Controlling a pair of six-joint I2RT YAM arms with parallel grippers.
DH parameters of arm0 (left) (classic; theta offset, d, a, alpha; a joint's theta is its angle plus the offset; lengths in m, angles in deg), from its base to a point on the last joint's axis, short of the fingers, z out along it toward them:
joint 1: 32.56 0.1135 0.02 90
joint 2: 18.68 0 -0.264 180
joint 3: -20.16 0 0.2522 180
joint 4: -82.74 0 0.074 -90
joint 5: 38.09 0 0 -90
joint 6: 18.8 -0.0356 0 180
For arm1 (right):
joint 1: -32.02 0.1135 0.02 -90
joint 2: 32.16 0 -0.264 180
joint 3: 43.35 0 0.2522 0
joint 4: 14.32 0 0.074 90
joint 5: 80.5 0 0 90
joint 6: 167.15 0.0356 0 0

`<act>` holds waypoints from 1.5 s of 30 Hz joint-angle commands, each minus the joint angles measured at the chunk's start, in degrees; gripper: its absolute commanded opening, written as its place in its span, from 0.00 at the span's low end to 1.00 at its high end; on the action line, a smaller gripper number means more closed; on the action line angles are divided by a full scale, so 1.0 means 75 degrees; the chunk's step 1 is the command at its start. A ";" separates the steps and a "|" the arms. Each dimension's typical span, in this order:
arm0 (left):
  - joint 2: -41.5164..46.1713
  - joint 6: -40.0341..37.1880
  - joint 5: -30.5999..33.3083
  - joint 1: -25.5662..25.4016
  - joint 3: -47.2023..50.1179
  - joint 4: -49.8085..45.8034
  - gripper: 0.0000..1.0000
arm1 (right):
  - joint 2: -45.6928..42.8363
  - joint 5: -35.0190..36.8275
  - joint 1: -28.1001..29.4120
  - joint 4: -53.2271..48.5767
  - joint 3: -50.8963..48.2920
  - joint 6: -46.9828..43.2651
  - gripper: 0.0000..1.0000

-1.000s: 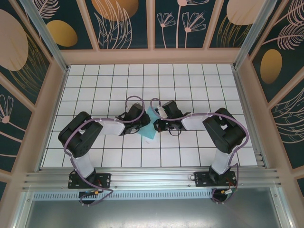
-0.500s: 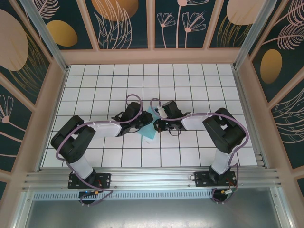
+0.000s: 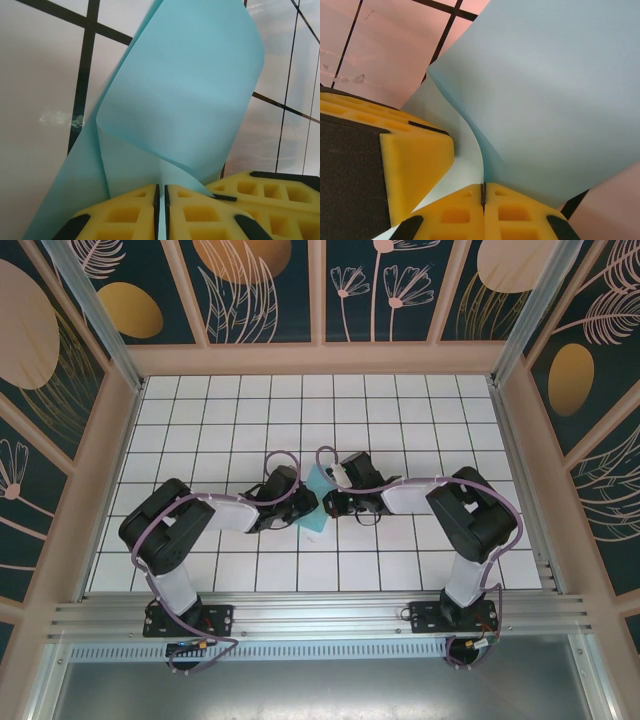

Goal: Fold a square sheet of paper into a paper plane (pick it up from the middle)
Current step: Fold the triangle a second time at the center of the table.

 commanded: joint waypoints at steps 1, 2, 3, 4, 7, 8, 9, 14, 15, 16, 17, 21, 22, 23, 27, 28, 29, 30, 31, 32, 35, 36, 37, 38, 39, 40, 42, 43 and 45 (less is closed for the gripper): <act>-0.0234 0.0025 0.0281 -0.0037 0.0375 -0.0301 0.15 | 0.0299 0.0468 0.0061 -0.0788 -0.0052 0.0100 0.05; -0.0206 0.0013 0.0294 -0.0047 0.0432 -0.0287 0.15 | 0.0221 0.0451 0.0075 -0.0817 -0.0022 0.0141 0.07; -0.0185 0.0005 0.0305 -0.0045 0.0484 -0.0263 0.15 | 0.0124 0.0450 0.0059 -0.0854 0.0019 0.0183 0.10; -0.0155 0.0010 0.0315 -0.0041 0.0568 -0.0242 0.15 | 0.0005 0.0450 0.0058 -0.0886 0.0055 0.0217 0.15; -0.0034 0.0036 0.0324 -0.0039 0.0776 -0.0048 0.16 | -0.0517 0.0574 0.0035 -0.1119 0.0109 0.0320 0.24; -0.0012 0.0048 0.0330 -0.0046 0.0822 0.0005 0.16 | -0.0740 0.0606 0.0014 -0.1159 0.0075 0.0352 0.25; 0.0000 0.0064 0.0328 -0.0046 0.0840 0.0030 0.16 | -0.0919 0.0605 -0.0011 -0.1210 0.0052 0.0392 0.27; 0.0009 0.0075 0.0308 -0.0040 0.0892 0.0150 0.16 | -0.1557 0.0157 0.0009 -0.1127 -0.0330 0.0790 0.28; -0.0011 0.0072 0.0306 -0.0047 0.0890 0.0160 0.16 | -0.1665 -0.0094 0.0013 -0.0946 -0.0484 0.0893 0.25; -0.0018 0.0072 0.0304 -0.0039 0.0889 0.0176 0.16 | -0.1720 -0.0454 0.0022 -0.0754 -0.0591 0.1009 0.23; -0.0028 0.0082 0.0296 -0.0044 0.0878 0.0204 0.16 | -0.1757 -0.0833 0.0054 -0.0490 -0.0717 0.1205 0.19; -0.0105 0.0100 0.0295 -0.0045 0.0841 0.0222 0.16 | -0.1548 -0.1455 0.0419 -0.0065 -0.0762 0.1513 0.09; -0.0116 0.0109 0.0294 -0.0037 0.0839 0.0239 0.16 | -0.1452 -0.1503 0.0523 -0.0015 -0.0720 0.1565 0.08; -0.0114 0.0126 0.0283 -0.0038 0.0851 0.0271 0.16 | -0.1371 -0.1572 0.0609 0.0099 -0.0712 0.1663 0.07; -0.0107 0.0151 0.0300 -0.0039 0.0852 0.0254 0.16 | -0.1136 -0.1635 0.0782 0.0363 -0.0729 0.1819 0.05; -0.0100 0.0148 0.0296 -0.0040 0.0842 0.0253 0.16 | -0.1064 -0.1653 0.0785 0.0392 -0.0709 0.1829 0.05; -0.0109 0.0142 0.0294 -0.0041 0.0853 0.0253 0.16 | -0.1017 -0.1659 0.0785 0.0393 -0.0674 0.1841 0.05; -0.0105 0.0143 0.0294 -0.0047 0.0861 0.0265 0.16 | -0.0943 -0.1673 0.0793 0.0405 -0.0629 0.1834 0.04; -0.0109 0.0144 0.0294 -0.0048 0.0866 0.0265 0.16 | -0.0869 -0.1683 0.0802 0.0416 -0.0579 0.1820 0.04; -0.0115 0.0142 0.0294 -0.0038 0.0869 0.0259 0.16 | -0.0791 -0.1664 0.0808 0.0399 -0.0536 0.1819 0.04; -0.0105 0.0142 0.0283 -0.0041 0.0878 0.0278 0.16 | -0.0541 -0.1541 0.0798 0.0291 -0.0376 0.1810 0.04; -0.0115 0.0142 0.0277 -0.0046 0.0875 0.0277 0.16 | -0.0482 -0.1473 0.0805 0.0267 -0.0354 0.1807 0.04; -0.0108 0.0132 0.0265 -0.0043 0.0883 0.0278 0.16 | -0.0431 -0.1411 0.0788 0.0260 -0.0340 0.1807 0.04; -0.0115 0.0136 0.0267 -0.0042 0.0887 0.0296 0.16 | -0.0408 -0.1371 0.0785 0.0241 -0.0334 0.1807 0.04; -0.0117 0.0130 0.0271 -0.0046 0.0886 0.0295 0.16 | -0.0378 -0.1347 0.0764 0.0229 -0.0344 0.1817 0.04; -0.0107 0.0132 0.0262 -0.0045 0.0893 0.0288 0.16 | -0.0369 -0.1332 0.0744 0.0202 -0.0340 0.1819 0.03; -0.0104 0.0130 0.0271 -0.0047 0.0912 0.0295 0.16 | -0.0356 -0.1304 0.0709 0.0160 -0.0372 0.1829 0.04; -0.0105 0.0133 0.0268 -0.0048 0.0916 0.0291 0.16 | -0.0350 -0.1257 0.0693 0.0103 -0.0383 0.1842 0.04; -0.0114 0.0133 0.0281 -0.0048 0.0922 0.0289 0.16 | -0.0320 -0.1278 0.0636 0.0071 -0.0449 0.1861 0.04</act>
